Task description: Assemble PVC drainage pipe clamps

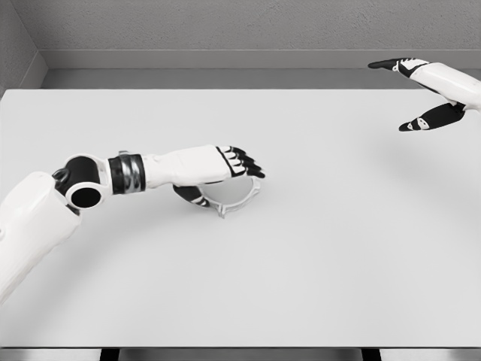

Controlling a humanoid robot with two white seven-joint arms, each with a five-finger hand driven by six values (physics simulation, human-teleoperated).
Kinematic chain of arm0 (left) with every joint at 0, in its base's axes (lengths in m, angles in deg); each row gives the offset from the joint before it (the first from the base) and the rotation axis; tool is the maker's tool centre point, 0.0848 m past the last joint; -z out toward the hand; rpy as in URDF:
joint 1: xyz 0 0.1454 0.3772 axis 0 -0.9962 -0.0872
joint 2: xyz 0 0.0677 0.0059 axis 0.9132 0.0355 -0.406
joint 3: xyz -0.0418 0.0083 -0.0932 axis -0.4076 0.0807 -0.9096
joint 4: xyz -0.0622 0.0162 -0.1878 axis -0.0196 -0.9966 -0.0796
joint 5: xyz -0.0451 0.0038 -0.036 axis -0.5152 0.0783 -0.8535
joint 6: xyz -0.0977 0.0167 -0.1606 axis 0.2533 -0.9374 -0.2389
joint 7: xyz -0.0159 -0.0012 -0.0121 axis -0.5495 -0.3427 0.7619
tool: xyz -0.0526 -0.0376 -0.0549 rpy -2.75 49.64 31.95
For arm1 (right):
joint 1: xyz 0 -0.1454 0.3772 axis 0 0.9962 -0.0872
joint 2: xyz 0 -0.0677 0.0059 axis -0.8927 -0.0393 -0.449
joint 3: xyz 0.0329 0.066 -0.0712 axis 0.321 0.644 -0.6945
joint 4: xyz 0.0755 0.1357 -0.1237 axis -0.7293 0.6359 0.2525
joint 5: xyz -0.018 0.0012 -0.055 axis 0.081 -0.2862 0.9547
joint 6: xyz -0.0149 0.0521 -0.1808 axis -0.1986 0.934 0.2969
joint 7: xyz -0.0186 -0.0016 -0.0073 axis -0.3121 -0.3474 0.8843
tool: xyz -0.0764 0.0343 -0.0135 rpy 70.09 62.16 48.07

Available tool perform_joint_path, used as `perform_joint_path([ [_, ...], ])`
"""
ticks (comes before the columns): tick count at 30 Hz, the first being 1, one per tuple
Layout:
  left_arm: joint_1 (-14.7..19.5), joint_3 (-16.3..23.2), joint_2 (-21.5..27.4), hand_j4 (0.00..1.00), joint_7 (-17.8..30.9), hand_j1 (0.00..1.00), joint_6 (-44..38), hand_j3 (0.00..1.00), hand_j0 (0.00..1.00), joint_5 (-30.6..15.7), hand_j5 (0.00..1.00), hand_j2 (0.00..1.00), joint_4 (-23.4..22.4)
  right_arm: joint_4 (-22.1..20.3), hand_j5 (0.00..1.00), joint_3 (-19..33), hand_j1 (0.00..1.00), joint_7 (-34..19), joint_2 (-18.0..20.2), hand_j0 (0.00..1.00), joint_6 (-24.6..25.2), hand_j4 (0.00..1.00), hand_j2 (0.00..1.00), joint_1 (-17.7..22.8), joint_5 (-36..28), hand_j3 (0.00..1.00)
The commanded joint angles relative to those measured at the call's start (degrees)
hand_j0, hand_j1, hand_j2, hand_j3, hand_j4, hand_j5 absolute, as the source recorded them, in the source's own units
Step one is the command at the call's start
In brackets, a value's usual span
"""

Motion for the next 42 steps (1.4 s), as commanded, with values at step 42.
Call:
perform_joint_path([
  [42, 20.83, -7.51, -25.49, 1.00, -0.46, 1.00, -0.13, 1.00, 1.00, 7.05, 1.00, 1.00, -44.03, -2.08, 1.00, -0.02, 1.00, 0.03, 0.02, 1.00, 0.17, 1.00, 1.00, 1.23, -0.43, 1.00],
])
